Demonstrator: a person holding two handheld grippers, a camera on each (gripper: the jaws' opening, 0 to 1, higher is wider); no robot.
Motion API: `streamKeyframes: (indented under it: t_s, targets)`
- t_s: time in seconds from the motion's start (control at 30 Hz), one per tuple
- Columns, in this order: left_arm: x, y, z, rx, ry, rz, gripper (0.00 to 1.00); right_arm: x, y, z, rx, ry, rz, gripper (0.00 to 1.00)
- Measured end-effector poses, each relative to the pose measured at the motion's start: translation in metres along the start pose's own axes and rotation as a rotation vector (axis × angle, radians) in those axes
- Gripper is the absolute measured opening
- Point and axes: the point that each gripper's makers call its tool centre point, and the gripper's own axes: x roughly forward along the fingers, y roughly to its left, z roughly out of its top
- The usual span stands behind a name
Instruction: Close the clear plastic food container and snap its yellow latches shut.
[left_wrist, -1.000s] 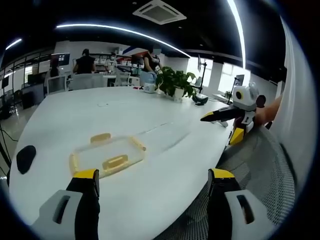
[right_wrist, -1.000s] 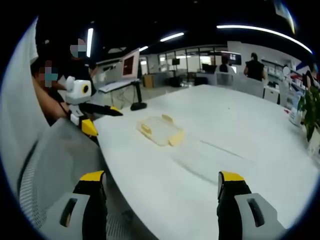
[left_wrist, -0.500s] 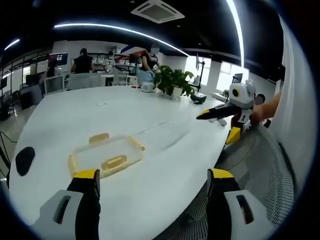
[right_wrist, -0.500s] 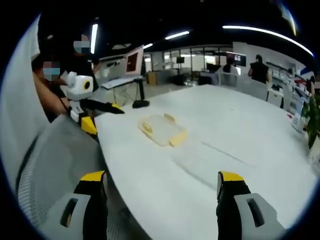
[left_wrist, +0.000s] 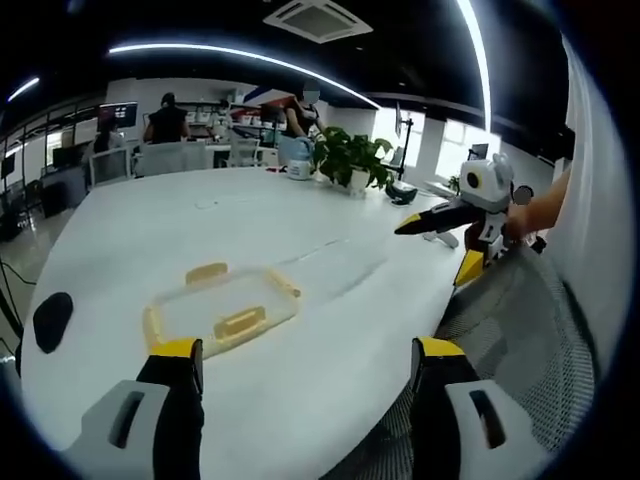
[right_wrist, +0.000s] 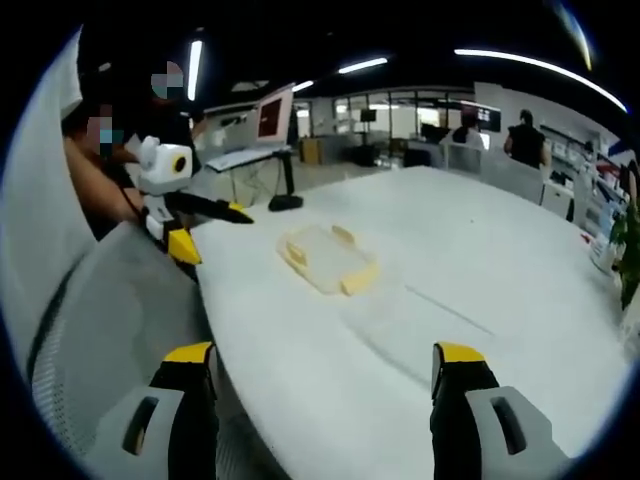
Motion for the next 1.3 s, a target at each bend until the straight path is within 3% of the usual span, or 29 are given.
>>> streamKeyframes:
  t_s: [1.3]
  targets:
    - [0.009, 0.023, -0.010, 0.022, 0.054, -0.021, 0.83, 0.035, -0.009, 0.009, -0.077, 0.069, 0.041, 0.83]
